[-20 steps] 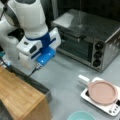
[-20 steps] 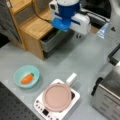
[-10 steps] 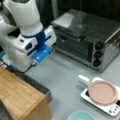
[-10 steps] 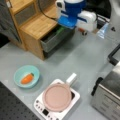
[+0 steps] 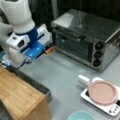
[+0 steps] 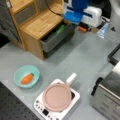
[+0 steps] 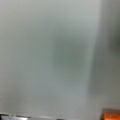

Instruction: Open the drawer. Pick up the carrot. Put the carrots in the drawer.

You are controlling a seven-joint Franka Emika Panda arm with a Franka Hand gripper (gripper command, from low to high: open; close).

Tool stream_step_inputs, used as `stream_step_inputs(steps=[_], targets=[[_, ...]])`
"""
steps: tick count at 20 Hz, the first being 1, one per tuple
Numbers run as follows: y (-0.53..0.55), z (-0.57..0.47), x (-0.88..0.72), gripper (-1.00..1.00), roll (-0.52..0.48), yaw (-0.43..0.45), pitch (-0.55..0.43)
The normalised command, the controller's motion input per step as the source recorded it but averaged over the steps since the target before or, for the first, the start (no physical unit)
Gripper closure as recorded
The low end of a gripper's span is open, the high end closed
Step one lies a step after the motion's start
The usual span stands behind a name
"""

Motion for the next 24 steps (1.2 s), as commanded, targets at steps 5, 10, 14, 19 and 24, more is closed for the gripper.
stream_step_inputs(steps=[5, 10, 14, 19, 24], targets=[[-0.34, -0.11, 0.08, -1.0, -0.069, 0.175, -0.1], [-0.27, -0.1, 0.08, -1.0, -0.036, 0.152, -0.06], [-0.18, -0.06, 0.07, -1.0, -0.015, 0.109, -0.036], [-0.17, -0.07, 0.08, -1.0, -0.006, 0.095, -0.018], [-0.21, -0.11, 0.08, -1.0, 0.028, 0.081, -0.013]])
